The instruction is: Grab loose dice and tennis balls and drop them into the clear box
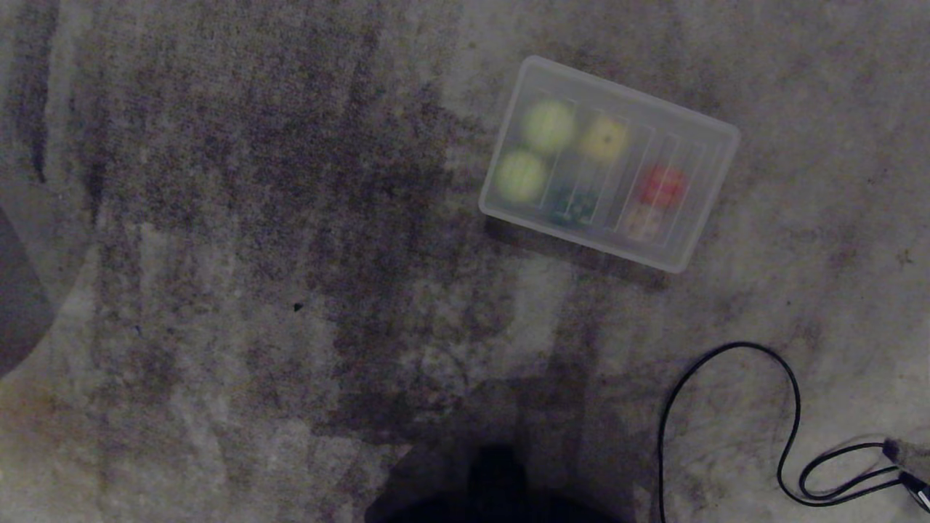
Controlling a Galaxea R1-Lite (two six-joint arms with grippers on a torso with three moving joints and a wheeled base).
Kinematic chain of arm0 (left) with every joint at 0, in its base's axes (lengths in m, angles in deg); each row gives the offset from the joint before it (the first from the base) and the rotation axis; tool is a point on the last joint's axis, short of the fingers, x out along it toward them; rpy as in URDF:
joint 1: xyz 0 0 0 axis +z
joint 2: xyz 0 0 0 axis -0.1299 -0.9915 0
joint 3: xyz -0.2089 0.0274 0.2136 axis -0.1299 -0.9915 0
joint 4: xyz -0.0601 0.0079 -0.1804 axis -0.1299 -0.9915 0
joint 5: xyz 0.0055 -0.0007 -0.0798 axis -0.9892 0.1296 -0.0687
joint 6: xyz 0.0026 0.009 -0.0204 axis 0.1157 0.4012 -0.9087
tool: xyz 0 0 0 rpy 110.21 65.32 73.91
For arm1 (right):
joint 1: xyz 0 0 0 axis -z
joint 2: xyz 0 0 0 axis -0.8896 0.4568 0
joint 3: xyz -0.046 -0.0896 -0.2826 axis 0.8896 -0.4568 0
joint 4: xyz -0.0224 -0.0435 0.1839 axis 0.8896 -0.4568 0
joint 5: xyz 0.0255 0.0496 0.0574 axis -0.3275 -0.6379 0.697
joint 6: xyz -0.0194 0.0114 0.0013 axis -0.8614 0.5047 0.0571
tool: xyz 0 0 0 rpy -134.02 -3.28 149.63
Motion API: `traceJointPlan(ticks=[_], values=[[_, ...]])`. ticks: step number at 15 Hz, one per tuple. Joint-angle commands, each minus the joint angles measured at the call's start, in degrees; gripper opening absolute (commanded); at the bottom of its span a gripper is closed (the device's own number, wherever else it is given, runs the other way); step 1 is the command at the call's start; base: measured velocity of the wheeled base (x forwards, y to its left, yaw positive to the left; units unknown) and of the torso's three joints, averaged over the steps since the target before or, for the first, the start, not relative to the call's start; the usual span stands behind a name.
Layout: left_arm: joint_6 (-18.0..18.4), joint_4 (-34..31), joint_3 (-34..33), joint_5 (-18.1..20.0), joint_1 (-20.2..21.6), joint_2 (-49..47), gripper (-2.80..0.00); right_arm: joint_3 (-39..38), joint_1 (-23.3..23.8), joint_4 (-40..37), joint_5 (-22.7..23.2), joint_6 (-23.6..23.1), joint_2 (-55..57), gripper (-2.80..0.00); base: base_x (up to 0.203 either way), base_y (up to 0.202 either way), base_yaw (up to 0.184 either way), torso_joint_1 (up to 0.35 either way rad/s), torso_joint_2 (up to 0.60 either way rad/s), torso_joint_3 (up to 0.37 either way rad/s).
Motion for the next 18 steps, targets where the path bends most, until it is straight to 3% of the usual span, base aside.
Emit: traceJointPlan(ticks=[1, 6, 9, 12, 14, 18], values=[[-0.08, 0.02, -0.09, -0.04, 0.02, -0.04, -2.80, -7.44, 1.69, 0.01, -0.60, -1.40, -13.28, -2.80, 0.000, 0.000, 0.000, 0.000, 0.00, 0.000], [-0.08, 0.02, -0.09, -0.04, 0.03, -0.04, -2.80, -17.65, 3.06, -0.60, -4.41, -5.91, -30.16, -2.80, 0.000, 0.000, 0.000, 0.000, 0.00, 0.000], [-0.08, 0.02, -0.09, -0.04, -0.04, -0.04, -2.80, -18.68, 3.07, -0.81, -4.89, -6.23, -39.28, -2.80, 0.000, 0.000, 0.000, 0.000, 0.00, 0.000], [-0.08, 0.02, -0.09, -0.04, -0.03, -0.04, -2.80, -18.87, 2.89, -0.99, -4.93, -6.69, -39.62, -2.80, 0.000, 0.000, 0.000, 0.000, 0.00, 0.000], [-0.08, 0.02, -0.09, -0.04, 0.04, -0.04, -2.80, -18.95, 2.89, -0.91, -3.87, -10.27, -39.62, -2.80, 0.000, 0.000, 0.000, 0.000, 0.00, 0.000], [-0.08, 0.02, -0.09, -0.04, -0.05, -0.04, -2.80, -18.95, 2.89, -0.85, -3.81, -9.56, -39.62, -2.80, 0.000, 0.000, 0.000, 0.000, 0.00, 0.000]])
